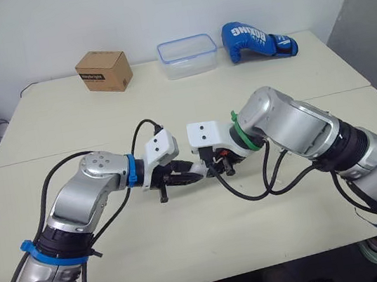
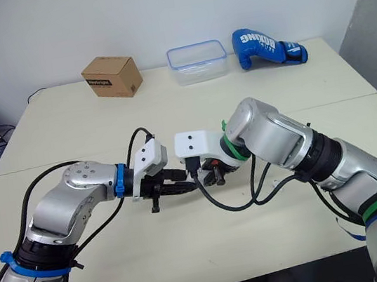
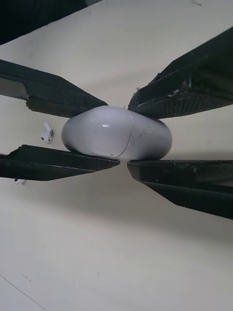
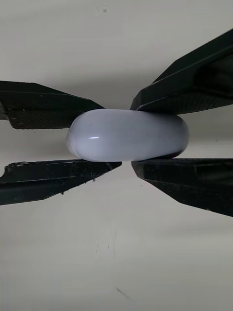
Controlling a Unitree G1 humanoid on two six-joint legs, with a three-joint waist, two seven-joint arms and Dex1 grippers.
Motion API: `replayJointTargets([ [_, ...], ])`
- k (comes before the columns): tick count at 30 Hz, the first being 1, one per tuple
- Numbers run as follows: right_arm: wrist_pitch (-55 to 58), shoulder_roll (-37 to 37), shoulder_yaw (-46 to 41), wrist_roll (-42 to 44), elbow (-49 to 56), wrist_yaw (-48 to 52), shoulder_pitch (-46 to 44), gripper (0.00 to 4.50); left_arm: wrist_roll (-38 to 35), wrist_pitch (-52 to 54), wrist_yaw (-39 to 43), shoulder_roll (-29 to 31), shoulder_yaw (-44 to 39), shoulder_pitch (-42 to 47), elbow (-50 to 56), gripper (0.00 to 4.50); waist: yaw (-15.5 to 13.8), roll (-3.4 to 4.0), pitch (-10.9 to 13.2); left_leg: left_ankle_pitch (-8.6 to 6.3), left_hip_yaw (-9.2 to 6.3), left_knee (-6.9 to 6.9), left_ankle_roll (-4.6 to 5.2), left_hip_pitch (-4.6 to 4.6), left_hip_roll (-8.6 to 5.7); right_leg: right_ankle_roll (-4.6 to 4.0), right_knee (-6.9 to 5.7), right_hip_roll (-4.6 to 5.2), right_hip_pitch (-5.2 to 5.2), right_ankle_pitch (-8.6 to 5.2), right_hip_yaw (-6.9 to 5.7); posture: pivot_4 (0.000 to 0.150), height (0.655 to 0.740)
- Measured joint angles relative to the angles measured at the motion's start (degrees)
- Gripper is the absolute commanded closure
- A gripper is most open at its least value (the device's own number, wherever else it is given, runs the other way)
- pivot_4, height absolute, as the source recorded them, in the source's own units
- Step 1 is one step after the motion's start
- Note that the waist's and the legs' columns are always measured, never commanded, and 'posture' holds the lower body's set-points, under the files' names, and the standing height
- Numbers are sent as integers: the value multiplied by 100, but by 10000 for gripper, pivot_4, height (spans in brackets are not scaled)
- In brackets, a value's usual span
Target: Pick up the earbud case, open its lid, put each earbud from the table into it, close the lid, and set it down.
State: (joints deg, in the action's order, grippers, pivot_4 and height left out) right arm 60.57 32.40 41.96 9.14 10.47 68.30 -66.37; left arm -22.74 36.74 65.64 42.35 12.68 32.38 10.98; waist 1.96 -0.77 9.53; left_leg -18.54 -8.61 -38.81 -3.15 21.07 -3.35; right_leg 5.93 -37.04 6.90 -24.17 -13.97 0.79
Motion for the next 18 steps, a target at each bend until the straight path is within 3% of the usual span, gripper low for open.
replayJointTargets([
  [4, 65, 185, -287, 136, 277, 8, 153, 12725, 0, 8, -125, 0, -171, -89, -34, 36883, -3, 0, 0, 0, 1, -1, 0, -1, 0, 0, -3, 0, 0, 0, -1, 1500, 7307],
  [11, 185, 247, -724, 334, 532, -226, 464, 12725, -137, -279, -246, -358, -471, -354, -150, 36883, -13, 0, 0, 0, 0, -2, 0, 0, -2, 0, 2, 3, 2, 0, -2, 1500, 7307],
  [18, -351, 365, -1899, 615, 900, -761, 1937, 12725, -565, -1078, -70, -756, -1205, -902, -727, 36883, -24, -3, -2, 0, 5, -3, 0, -1, 0, -2, -2, 5, 1, 1, 0, 1500, 7307],
])
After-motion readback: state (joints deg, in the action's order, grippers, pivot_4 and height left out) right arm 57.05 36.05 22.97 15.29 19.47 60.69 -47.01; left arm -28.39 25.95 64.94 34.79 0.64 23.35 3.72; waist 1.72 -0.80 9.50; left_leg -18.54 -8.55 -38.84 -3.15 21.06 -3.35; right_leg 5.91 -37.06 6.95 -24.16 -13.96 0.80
